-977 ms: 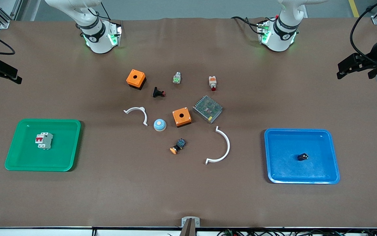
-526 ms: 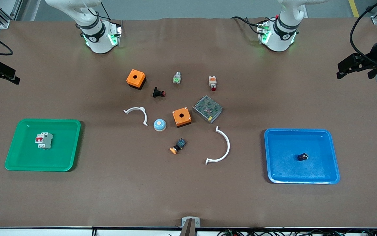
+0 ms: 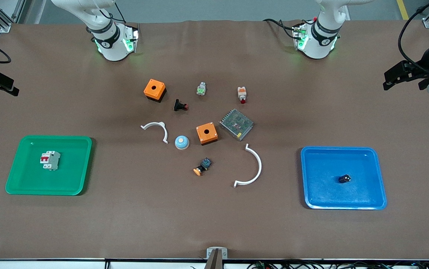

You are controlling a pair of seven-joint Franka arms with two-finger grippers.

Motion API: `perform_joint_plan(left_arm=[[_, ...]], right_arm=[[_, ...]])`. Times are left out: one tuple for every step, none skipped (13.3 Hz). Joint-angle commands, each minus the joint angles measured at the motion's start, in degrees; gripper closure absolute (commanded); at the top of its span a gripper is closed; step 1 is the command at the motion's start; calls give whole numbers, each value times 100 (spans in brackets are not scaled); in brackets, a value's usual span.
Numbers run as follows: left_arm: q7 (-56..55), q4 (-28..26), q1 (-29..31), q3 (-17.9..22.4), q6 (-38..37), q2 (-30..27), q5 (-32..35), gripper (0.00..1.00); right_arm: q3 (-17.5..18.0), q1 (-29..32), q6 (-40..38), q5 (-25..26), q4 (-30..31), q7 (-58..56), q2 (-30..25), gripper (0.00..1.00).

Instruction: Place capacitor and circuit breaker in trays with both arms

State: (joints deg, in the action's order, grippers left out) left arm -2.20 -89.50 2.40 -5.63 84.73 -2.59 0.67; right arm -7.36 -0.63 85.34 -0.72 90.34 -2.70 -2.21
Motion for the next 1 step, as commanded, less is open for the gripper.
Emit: perform_joint_plan(left_arm=[[-26, 2, 6, -9, -9, -49, -76, 0]], right_arm=[[60, 45, 62, 107, 151, 42, -166, 0]])
